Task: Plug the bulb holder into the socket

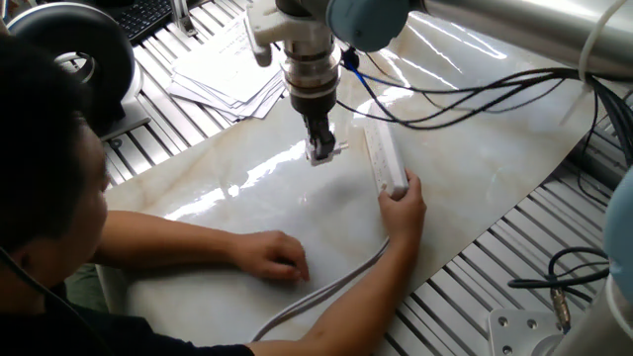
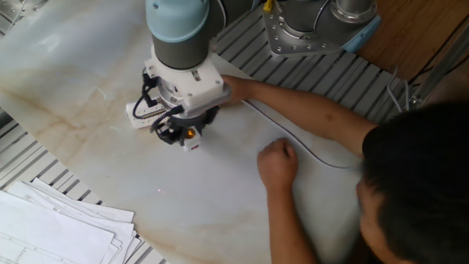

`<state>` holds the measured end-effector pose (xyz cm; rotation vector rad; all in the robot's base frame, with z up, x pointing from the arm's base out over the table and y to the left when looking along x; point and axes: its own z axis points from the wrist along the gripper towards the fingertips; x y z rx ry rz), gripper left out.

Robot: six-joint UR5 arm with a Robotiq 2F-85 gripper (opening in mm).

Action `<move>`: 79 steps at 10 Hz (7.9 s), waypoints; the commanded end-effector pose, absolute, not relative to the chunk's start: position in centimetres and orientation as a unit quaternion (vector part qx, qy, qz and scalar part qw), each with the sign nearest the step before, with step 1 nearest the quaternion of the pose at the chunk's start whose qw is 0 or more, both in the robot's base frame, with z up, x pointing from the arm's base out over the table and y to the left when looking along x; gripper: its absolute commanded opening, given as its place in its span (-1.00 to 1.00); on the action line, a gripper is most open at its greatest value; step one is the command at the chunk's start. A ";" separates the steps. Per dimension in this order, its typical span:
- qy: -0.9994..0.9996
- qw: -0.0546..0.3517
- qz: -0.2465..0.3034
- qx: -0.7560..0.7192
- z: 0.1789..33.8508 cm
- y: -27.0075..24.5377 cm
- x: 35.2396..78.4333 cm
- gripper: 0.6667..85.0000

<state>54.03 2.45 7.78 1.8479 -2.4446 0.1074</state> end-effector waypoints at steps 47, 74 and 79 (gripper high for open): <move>-0.863 0.036 -0.007 0.504 6.2 1.2 47.2 -0.98; -0.846 0.025 0.021 0.533 6.2 -1.8 46.4 -0.98; -0.849 0.022 0.031 0.528 6.2 -2.1 46.8 -0.98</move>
